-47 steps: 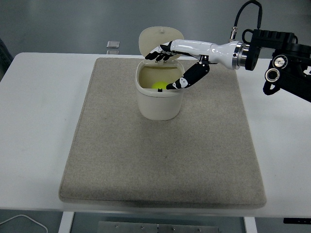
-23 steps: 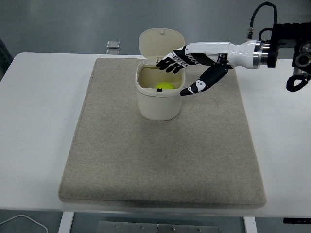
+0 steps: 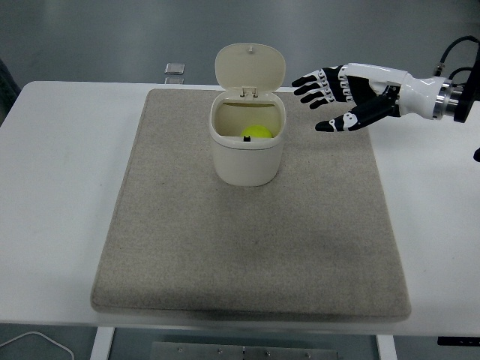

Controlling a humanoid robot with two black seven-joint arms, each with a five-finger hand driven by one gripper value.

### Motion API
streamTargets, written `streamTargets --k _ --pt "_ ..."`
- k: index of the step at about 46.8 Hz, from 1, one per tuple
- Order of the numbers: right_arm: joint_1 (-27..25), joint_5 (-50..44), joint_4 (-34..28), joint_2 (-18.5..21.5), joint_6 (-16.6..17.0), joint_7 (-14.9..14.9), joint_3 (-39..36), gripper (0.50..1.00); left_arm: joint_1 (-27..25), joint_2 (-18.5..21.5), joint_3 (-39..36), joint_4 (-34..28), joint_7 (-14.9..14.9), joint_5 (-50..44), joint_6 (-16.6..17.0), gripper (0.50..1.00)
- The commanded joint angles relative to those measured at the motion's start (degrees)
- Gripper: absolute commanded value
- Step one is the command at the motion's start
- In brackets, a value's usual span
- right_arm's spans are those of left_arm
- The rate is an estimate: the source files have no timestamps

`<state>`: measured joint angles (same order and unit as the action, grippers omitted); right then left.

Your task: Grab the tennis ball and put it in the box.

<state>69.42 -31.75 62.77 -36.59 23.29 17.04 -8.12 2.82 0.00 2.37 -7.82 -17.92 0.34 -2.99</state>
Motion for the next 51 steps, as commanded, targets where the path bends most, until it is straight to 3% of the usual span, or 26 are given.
streamTargets --k 1,11,22,29,42,51 --pt "-1.3 4.0 -2.3 0.2 -0.3 0.0 0.0 0.899 0.0 0.0 0.0 0.0 0.0 0.0 0.0 0.992" --pt "-4.2 15.9 -8.3 2.0 -1.2 -0.1 -2.2 0.899 0.0 0.0 0.0 0.0 0.0 0.0 0.0 0.992" --pt "-5.7 24.5 -13.6 6.7 -5.3 -0.4 -2.5 0.899 0.0 0.0 0.0 0.0 0.0 0.0 0.0 0.992" --pt "-6.7 29.2 -15.8 10.3 -9.8 -1.2 -3.9 0.899 0.0 0.0 0.0 0.0 0.0 0.0 0.0 0.992" --pt "-9.3 30.3 -18.1 13.5 -15.4 -1.2 -8.0 0.899 0.0 0.0 0.0 0.0 0.0 0.0 0.0 0.992" --pt "-11.1 30.2 -18.1 14.0 -16.3 -0.7 -8.1 0.901 0.0 0.0 0.0 0.0 0.1 0.0 0.0 0.992"
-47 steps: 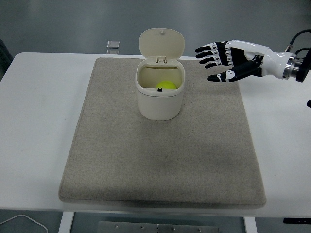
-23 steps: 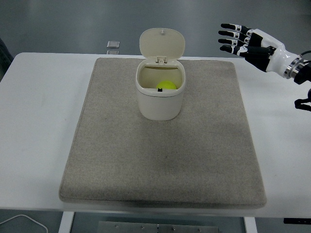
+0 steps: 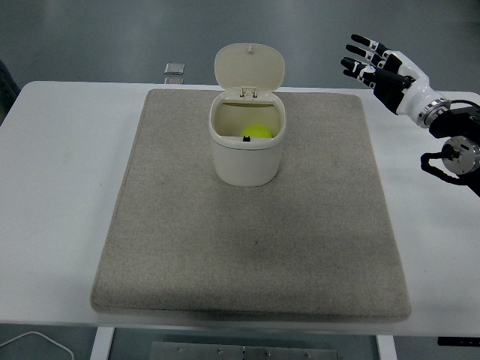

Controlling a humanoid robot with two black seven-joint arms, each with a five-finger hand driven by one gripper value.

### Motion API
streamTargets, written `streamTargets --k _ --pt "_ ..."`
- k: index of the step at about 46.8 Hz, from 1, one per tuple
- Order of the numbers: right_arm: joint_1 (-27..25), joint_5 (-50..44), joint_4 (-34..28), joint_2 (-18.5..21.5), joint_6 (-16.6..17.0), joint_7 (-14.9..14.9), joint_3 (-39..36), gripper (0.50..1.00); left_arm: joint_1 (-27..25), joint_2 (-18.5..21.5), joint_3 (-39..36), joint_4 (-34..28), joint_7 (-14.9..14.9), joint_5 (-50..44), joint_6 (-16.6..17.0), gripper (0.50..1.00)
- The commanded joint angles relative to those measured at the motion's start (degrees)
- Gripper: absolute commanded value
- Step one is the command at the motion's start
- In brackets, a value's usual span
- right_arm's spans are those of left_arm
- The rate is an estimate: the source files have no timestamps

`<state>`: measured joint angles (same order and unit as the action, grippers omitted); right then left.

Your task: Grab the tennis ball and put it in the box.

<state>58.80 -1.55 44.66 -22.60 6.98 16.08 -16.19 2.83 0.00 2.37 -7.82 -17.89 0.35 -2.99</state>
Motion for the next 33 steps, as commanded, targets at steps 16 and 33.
streamTargets --k 16,33 --pt "-1.2 0.1 -0.1 -0.5 0.0 0.3 -0.7 0.901 0.0 0.0 0.0 0.0 0.0 0.0 0.0 0.992" --pt "-1.3 0.0 -0.1 -0.1 -0.1 0.4 -0.7 0.901 0.0 0.0 0.0 0.0 0.0 0.0 0.0 0.992"
